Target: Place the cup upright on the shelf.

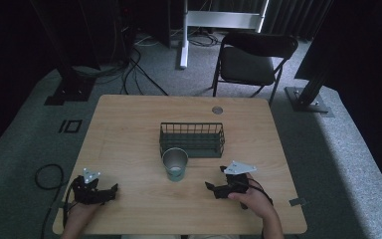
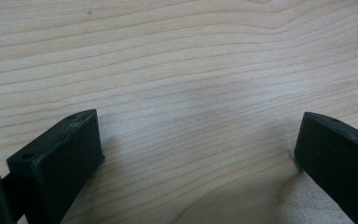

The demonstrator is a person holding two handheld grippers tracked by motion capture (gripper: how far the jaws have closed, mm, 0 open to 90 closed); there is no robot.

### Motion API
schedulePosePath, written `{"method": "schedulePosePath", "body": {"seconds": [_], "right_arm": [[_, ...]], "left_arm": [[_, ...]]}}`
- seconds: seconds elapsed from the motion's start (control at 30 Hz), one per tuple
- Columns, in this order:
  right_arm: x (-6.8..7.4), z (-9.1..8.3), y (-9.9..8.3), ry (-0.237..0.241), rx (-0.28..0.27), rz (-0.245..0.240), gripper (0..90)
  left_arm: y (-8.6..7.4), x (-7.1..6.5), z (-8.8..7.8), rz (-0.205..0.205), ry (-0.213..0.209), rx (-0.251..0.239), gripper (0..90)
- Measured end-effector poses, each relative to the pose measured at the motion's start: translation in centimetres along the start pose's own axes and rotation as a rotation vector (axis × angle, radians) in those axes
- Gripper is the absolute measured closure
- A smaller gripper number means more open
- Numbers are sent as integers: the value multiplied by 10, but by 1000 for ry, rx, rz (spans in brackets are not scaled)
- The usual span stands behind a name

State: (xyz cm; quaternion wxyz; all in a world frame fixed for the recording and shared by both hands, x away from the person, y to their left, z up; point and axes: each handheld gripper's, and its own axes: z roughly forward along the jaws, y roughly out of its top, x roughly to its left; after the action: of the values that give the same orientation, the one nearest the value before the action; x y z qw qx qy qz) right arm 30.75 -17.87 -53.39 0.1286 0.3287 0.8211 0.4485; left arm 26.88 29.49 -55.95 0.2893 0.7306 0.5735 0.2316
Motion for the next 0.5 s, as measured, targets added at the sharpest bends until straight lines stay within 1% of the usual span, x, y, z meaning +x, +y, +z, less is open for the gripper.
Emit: {"method": "schedulePosePath", "body": {"seconds": [0.17,0.5], "right_arm": [[8,10,9,26,-5,-26,113],[23,30,22,65,-22,-56,113]], "left_arm": [[0,0,0,0,0,0,14],[0,0,0,1,0,1,14]]}}
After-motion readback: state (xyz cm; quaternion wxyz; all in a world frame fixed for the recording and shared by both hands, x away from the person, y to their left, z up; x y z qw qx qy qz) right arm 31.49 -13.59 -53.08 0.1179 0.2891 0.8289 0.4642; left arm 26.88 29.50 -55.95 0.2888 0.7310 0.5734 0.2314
